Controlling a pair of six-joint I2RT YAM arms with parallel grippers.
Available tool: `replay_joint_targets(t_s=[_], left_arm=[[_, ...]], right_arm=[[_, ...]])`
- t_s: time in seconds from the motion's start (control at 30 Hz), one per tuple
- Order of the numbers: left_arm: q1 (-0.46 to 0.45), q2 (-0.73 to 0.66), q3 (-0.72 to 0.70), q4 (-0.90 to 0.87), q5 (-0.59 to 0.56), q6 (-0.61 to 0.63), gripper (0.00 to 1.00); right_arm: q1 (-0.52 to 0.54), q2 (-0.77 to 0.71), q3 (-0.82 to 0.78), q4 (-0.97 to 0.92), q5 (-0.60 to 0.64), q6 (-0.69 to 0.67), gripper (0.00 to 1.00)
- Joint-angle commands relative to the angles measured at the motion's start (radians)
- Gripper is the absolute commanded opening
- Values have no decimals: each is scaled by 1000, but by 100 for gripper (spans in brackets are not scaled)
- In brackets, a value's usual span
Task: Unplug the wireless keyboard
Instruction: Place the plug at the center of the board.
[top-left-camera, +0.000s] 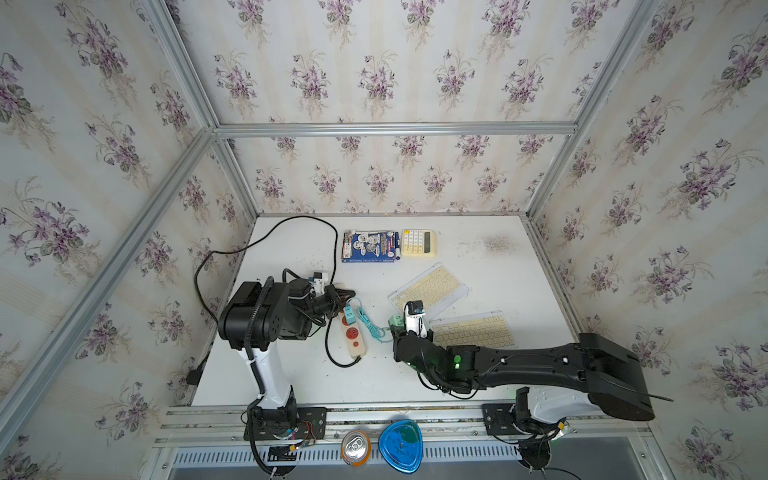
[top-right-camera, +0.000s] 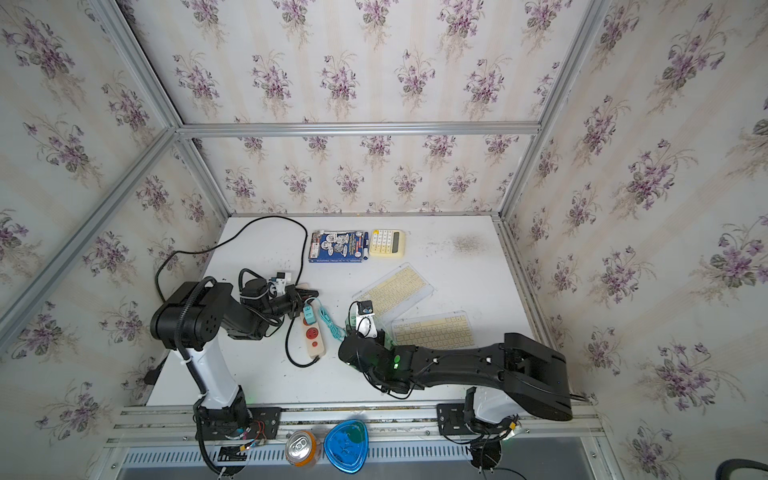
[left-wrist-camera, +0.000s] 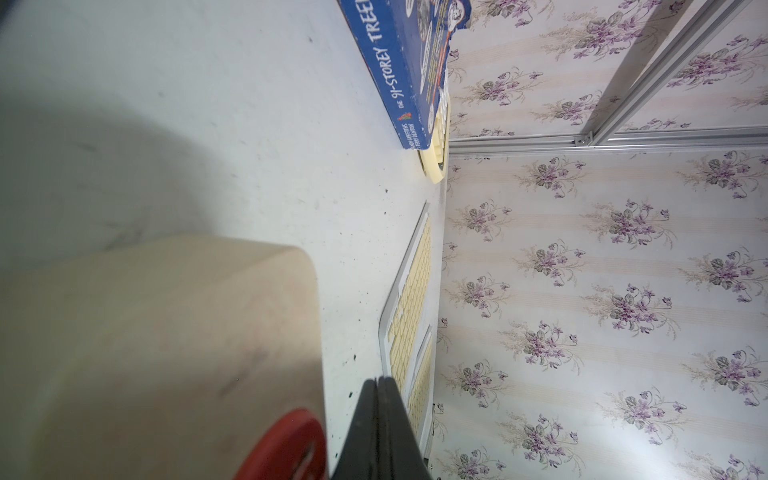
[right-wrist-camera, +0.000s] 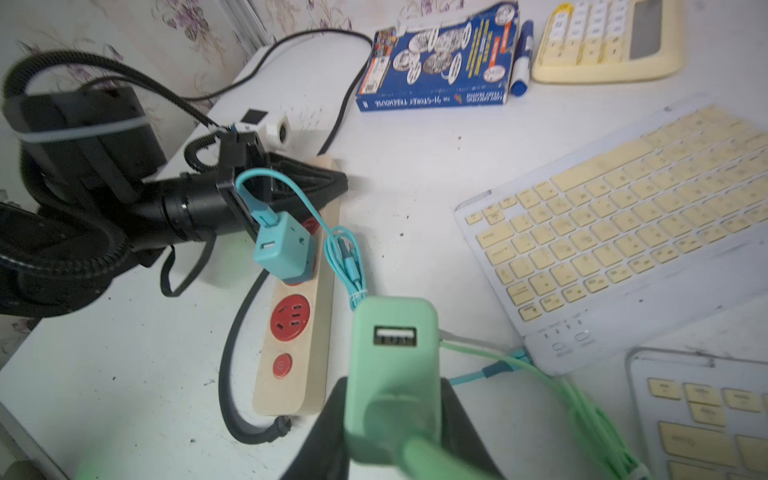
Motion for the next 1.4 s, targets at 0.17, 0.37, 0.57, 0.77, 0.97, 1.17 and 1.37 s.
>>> replay_joint_targets(t_s=[0.17,0.37,0.57,0.77,0.97,1.17,1.37], left_arm=[[-1,3,-7,-238,-135,63,8],[-3,-37,-2,-294,-153,100,9],[-5,-59,6,-321,-149,117,10],[-5,-124,20,-399,-166,168,18],[-5,-313,42,-613,-259,299,25],[-14,-504,44,-761,-381,395,30],[-42,-602,49,-824,-457,437,31]], right_arm=[[0,206,37,284,-192,109,0],[8,357,61,478,-319,198,0],[33,370,-5,555,-289,271,0],[67,308,-50,484,-241,305,0],[98,325,-86,507,-225,390,0],[99,423,-41,560,-263,419,4],[101,406,6,458,-250,397,39]])
